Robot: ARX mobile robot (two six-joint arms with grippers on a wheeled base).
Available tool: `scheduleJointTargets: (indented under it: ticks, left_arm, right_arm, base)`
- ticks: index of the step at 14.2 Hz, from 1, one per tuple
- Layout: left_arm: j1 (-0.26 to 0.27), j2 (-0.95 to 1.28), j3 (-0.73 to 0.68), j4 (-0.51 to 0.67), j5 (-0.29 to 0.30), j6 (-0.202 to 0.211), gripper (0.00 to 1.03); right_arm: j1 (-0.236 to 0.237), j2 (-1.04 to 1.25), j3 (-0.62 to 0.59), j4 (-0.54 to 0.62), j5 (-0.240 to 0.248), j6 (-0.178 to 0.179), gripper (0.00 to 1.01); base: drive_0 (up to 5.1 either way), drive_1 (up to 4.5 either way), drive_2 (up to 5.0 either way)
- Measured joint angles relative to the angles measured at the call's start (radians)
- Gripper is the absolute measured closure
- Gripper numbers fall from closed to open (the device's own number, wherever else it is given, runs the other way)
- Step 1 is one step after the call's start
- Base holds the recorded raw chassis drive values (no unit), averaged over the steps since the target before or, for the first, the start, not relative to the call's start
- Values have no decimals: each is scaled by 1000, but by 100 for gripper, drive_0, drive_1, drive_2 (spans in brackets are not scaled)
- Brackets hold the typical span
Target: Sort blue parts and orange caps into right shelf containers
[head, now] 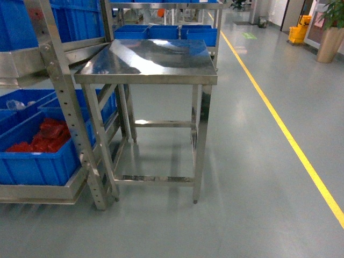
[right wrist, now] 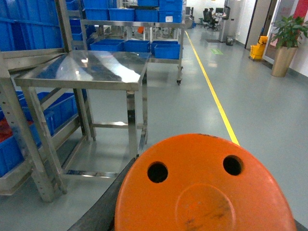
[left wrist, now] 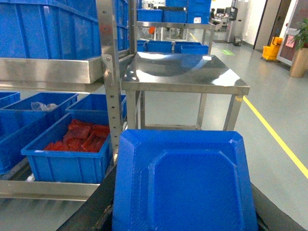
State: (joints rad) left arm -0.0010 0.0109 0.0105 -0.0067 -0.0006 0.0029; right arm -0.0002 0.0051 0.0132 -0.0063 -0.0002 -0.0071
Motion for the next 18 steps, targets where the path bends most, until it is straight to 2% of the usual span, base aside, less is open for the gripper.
scheduleJointTargets:
  ticks: [9,12,18]
  left_arm:
    - [0,0,0,-1,0,0,60]
    - [0,0,0,-8,0,0,60]
    - [0,0,0,1,1,0,60]
  right_arm:
    - [0,0,0,-2,0,0,57]
    - [0,0,0,-4,0,0,57]
    - [0,0,0,-1,0,0,57]
  base:
    - [4,437,-429]
    - [0,0,0]
    - [-458,216,275]
